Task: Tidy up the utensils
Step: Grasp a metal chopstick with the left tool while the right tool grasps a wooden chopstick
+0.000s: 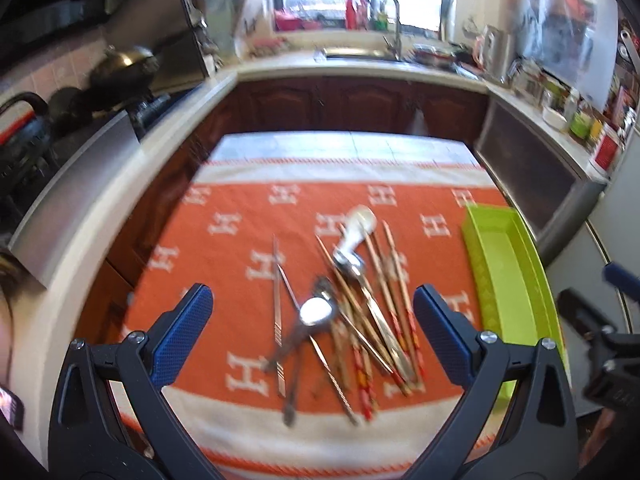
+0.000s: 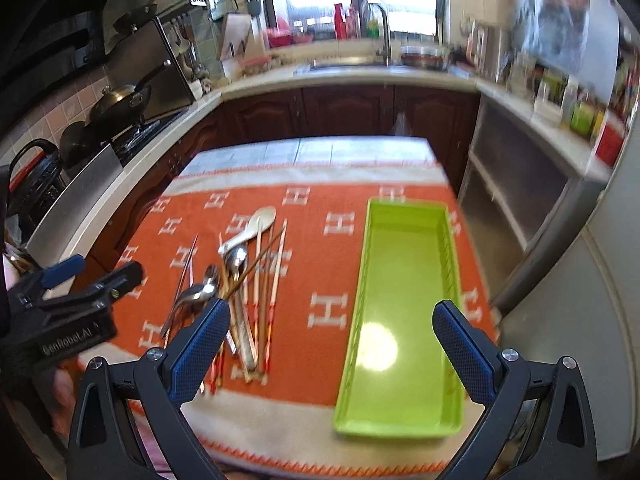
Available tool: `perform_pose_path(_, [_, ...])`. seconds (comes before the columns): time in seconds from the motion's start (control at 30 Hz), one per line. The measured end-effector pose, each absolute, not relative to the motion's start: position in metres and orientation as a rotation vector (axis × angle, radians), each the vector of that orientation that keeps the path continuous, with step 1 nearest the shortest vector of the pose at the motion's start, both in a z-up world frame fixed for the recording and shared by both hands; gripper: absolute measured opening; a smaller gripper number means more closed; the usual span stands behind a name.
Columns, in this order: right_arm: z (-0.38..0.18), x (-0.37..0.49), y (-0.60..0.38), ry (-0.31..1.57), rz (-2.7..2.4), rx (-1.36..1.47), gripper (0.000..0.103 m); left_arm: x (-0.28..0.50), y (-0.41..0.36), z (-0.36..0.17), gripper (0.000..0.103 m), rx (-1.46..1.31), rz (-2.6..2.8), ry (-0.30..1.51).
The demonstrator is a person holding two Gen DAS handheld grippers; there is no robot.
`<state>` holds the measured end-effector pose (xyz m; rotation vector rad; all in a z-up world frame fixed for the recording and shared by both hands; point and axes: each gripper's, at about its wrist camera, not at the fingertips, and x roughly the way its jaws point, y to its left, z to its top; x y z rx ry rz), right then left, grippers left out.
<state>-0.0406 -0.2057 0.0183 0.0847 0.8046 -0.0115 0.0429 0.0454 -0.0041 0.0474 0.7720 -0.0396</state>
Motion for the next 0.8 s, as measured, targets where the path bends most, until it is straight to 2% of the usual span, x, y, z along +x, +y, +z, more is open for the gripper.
perform_pose_path(0.33, [0.072, -0.006, -0.166, 0.525, 0.045, -0.154, 0.103, 0.088, 0.106, 0.015, 0.1, -0.017, -0.052, 0.716])
perform_pose_path(0.5, [0.072, 0.038, -0.142, 0.635, 0.114, -0.16, 0.102, 0.119, 0.136, -0.013, 0.099, -0.089, -0.091, 0.837])
perform_pose_path(0.53, [0.069, 0.049, -0.14, 0.665, 0.126, -0.147, 0.099, 0.125, 0.141, -0.021, 0.097, -0.106, -0.099, 0.863])
perform_pose_path(0.6, [0.056, 0.069, -0.132, 0.728, 0.135, -0.151, 0.079, 0.133, 0.148, -0.037, 0.087, -0.128, -0.103, 0.913])
perform_pose_path(0.63, [0.047, 0.082, -0.13, 0.782, 0.147, -0.137, 0.066, 0.139, 0.153, -0.048, 0.082, -0.145, -0.105, 0.947])
perform_pose_path(0.67, [0.032, 0.091, -0.129, 0.827, 0.157, -0.106, 0.058, 0.143, 0.157, -0.058, 0.077, -0.162, -0.109, 0.978])
perform_pose_path(0.8, [-0.017, 0.128, -0.13, 1.017, 0.219, 0.067, 0.051, 0.159, 0.168, -0.098, 0.073, -0.198, -0.099, 1.074])
